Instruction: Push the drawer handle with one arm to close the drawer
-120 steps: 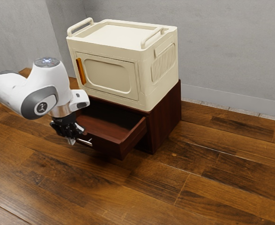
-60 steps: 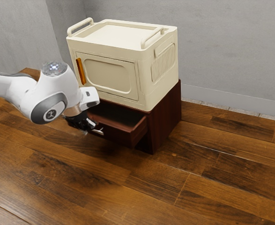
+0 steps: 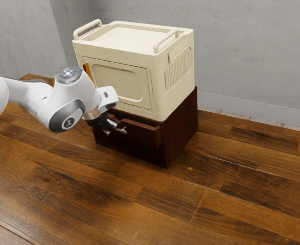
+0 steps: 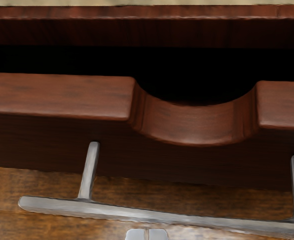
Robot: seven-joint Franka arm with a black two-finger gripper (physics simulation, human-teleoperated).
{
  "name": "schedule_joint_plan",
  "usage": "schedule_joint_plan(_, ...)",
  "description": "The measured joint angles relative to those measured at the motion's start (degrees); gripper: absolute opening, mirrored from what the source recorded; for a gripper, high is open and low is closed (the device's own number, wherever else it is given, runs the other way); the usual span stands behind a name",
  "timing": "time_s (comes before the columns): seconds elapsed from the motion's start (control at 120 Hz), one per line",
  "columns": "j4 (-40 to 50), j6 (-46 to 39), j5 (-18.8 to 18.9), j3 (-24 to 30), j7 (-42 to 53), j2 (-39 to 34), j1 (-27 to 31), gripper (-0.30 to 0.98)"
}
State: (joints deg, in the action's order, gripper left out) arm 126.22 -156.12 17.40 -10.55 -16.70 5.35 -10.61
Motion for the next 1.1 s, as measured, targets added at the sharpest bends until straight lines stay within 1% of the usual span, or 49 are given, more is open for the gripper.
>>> schedule_joint_plan(0.217, -3.15, -2.39, -0.05, -0.01, -0.37, 3.52, -0.14, -0.1)
schedule_joint_plan(0.308, -2.63, -2.79, 0.0, -0.07, -0.52, 3.54, -0.01, -0.1)
schedule_joint_plan(0.367, -1.83, -1.57, 0.0, -0.1, -0.57, 2.47, -0.09, -0.1)
schedule_joint_plan(0.467, -0.47, 4.17, -0.08, -0.09, -0.65, -2.91, -1.33, -0.1)
schedule_joint_plan(0.617, -0.12, 18.09, -1.47, 0.36, -0.7, -13.25, -2.65, -0.1)
schedule_joint_plan(0.708, -1.11, 26.31, -2.45, 2.25, -0.64, -18.83, -2.63, -0.1)
schedule_joint_plan(0.825, -7.47, 38.36, -5.83, 7.51, -0.62, -20.98, -2.66, 0.16)
schedule_joint_plan(0.917, -9.1, 45.1, -7.4, 10.0, -0.68, -21.95, -2.74, 0.34)
schedule_joint_plan(1.0, -9.05, 49.08, -8.09, 10.43, -0.75, -22.23, -2.69, 0.45)
schedule_joint_plan(1.1, -8.97, 52.13, -8.48, 10.47, -0.83, -22.09, -2.74, 0.54)
